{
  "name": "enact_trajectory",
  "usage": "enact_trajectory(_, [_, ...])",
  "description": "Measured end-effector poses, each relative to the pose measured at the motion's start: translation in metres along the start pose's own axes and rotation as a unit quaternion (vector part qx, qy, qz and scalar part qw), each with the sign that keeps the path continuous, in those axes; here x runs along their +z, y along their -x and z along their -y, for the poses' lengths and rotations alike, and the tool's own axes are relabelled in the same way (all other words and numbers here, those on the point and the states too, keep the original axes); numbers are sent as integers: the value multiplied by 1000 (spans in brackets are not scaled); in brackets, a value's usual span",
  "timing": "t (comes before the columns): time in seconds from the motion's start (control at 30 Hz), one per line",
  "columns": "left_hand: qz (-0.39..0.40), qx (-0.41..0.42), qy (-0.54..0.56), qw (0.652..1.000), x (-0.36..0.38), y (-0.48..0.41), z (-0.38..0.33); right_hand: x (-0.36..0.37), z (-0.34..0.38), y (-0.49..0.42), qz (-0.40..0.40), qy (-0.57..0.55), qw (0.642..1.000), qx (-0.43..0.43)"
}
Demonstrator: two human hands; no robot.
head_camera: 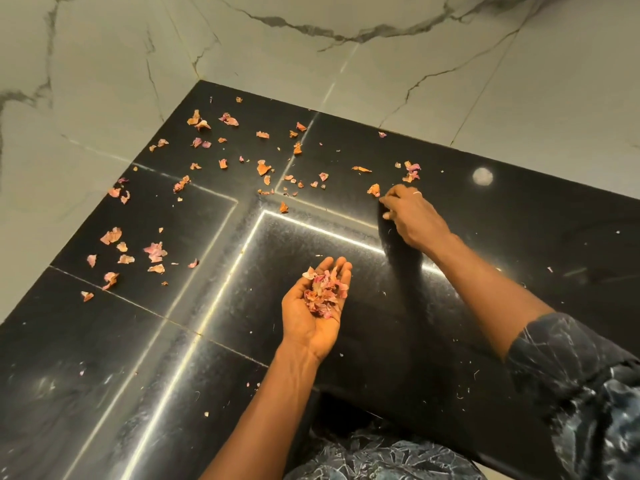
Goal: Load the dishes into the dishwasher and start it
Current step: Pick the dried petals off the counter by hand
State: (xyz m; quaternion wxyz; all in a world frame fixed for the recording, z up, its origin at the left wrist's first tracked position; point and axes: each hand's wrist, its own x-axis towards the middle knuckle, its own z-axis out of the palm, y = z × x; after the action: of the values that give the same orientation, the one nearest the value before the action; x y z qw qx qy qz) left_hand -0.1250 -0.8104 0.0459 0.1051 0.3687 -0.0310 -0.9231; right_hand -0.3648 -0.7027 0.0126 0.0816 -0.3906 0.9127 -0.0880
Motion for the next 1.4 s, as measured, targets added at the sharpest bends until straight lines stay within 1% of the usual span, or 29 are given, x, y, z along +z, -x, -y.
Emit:
enact_trajectory(0.1, [1,5,9,1000,-2,-1,0,10,6,15,-14,32,999,-24])
enact_trajectory(0.17, [3,6,9,1000,-3,-2,-1,18,16,27,-7,20,1000,3])
enact_trajectory(0.27, [8,7,5,1000,-3,-3,-2,27,30,43,-16,-6,1000,19])
enact_trajectory(0.37, [6,13,3,1000,-5,-6,-3,17,49,56,-39,-109,991,68])
enact_trajectory(0.4, [5,14,1,1000,-7,-7,-3,11,56,59,-49,-171,979,102])
enact_trajectory(0.47, [3,14,-5,1000,-10,-7,-3,-4,75,69,-63,-295,940,158])
enact_trajectory(0.5, [2,15,-7,1000,-11,-7,-2,-13,87,75,-69,-338,926,157])
enact_trajectory(0.53, [1,16,-10,1000,-13,-7,-2,-20,102,83,-70,-366,918,138])
enact_trajectory(0.6, [-4,20,-29,999,-16,-6,0,-29,129,98,-62,-393,914,79])
enact_trajectory(0.63, [-8,20,-37,999,-17,-6,1,-29,140,105,-55,-382,922,46])
enact_trajectory(0.73, [-11,4,-28,1000,-20,-7,-1,-26,162,117,-48,-285,957,-28])
enact_trajectory(0.8, [-4,2,-25,1000,-20,-7,-3,-29,166,119,-48,-270,960,-53])
enact_trajectory(0.83, [-3,7,-26,1000,-20,-7,-3,-32,163,118,-51,-280,957,-53])
enact_trajectory(0.9, [-2,19,-28,999,-18,-4,-5,-36,145,110,-75,-316,946,-6])
enact_trajectory(0.97, [1,27,-9,1000,-18,-1,-8,-31,115,91,-106,-312,941,80])
enact_trajectory(1.0, [1,31,-5,1000,-18,0,-9,-27,99,80,-93,-288,944,128])
enact_trajectory(1.03, [1,34,-5,999,-20,2,-11,-22,84,72,-59,-257,949,172])
enact_trajectory(1.07, [3,36,-1,999,-21,4,-13,-15,72,69,-14,-219,954,206])
enact_trajectory(1.1, [5,39,5,999,-23,6,-16,-7,64,68,31,-180,958,221])
enact_trajectory(1.13, [6,42,11,999,-24,8,-18,0,62,71,65,-145,963,217])
enact_trajectory(1.2, [0,52,22,998,-28,11,-23,14,69,83,90,-98,976,175])
enact_trajectory(1.23, [-3,58,28,998,-31,10,-25,21,76,90,86,-94,981,144])
enact_trajectory(1.3, [-7,66,34,997,-35,10,-28,33,90,97,65,-126,986,88])
enact_trajectory(1.37, [-11,67,35,997,-34,11,-28,35,96,85,32,-167,983,66])
enact_trajectory(1.4, [-13,67,33,997,-34,12,-28,32,94,71,11,-180,981,72])
